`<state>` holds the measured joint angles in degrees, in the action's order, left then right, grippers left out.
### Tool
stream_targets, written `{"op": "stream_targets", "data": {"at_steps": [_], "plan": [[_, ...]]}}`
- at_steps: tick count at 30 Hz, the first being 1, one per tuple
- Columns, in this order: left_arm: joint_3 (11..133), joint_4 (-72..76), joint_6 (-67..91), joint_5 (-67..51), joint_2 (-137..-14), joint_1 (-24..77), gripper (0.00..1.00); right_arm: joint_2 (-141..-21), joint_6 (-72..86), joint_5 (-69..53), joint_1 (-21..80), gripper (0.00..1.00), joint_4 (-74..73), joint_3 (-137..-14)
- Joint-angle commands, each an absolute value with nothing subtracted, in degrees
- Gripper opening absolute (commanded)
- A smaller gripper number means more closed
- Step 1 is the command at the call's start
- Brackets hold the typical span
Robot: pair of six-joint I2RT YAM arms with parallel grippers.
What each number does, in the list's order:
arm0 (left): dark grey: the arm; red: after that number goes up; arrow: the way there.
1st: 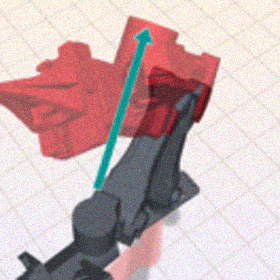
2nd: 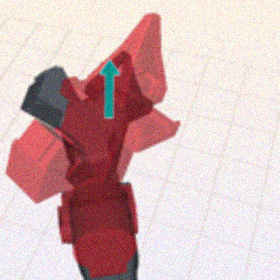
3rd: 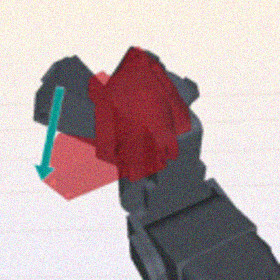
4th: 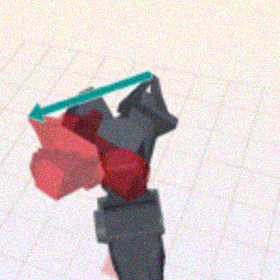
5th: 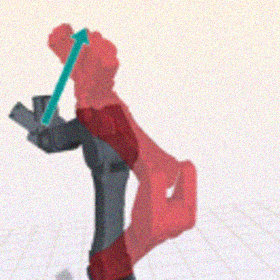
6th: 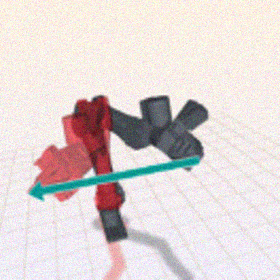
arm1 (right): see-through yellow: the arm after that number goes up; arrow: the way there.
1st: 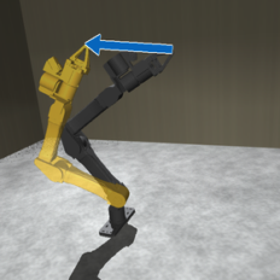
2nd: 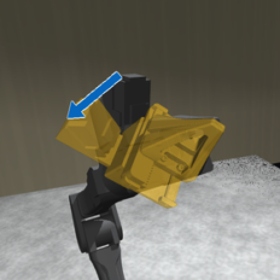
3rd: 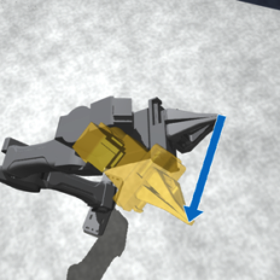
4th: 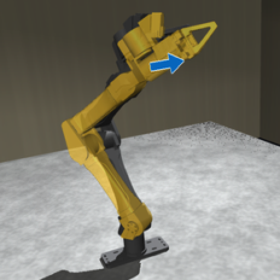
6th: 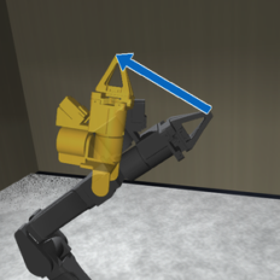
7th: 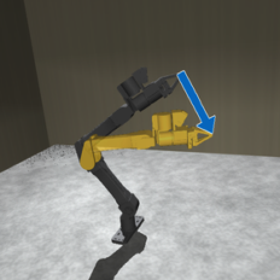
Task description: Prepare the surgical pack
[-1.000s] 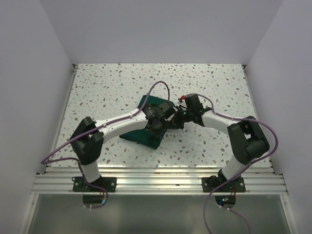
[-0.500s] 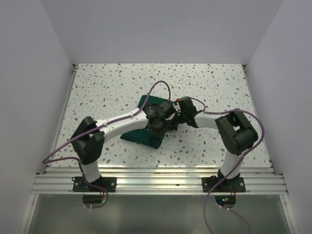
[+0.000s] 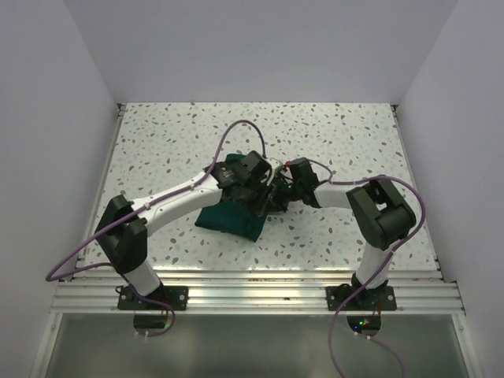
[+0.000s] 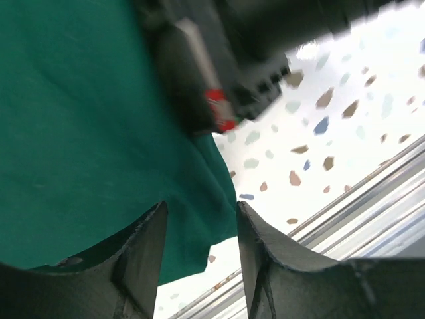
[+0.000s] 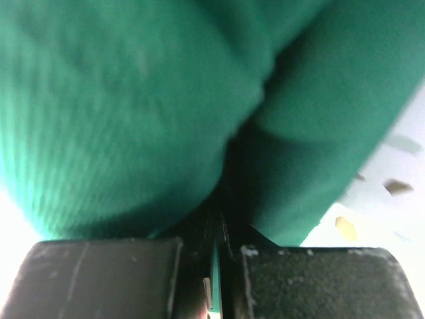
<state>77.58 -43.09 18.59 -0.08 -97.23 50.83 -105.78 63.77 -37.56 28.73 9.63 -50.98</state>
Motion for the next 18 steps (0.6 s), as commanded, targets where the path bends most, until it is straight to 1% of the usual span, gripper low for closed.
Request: {"op": "stream_targets", "data": {"at_steps": [1,3,5,10,13,18], "plan": [[77.52,-37.62,19.77,-3.07,-90.98,45.72,0.49,-101.17,58.99,-37.8,26.99,0.0,1.87,-49.31],[77.35,-36.21,19.69,-4.48,-90.88,44.13,0.46,-98.89,57.14,-37.71,25.67,0.0,0.18,-48.96],[77.78,-36.56,19.25,-5.44,-92.45,42.89,0.42,-97.39,54.41,-37.7,23.47,0.0,-5.17,-49.22],[76.47,-33.41,19.42,-9.22,-95.09,42.63,0.29,-93.6,45.55,-36.39,19.69,0.0,-17.11,-54.91],[74.54,-29.8,20.3,-12.03,-95.97,42.71,0.23,-94.39,41.68,-36.56,19.42,0.0,-19.77,-60.1],[71.02,-24.35,21.71,-14.76,-96.5,42.71,0.19,-97.82,41.48,-40.25,19.34,0.0,-17.94,-67.57]]}}
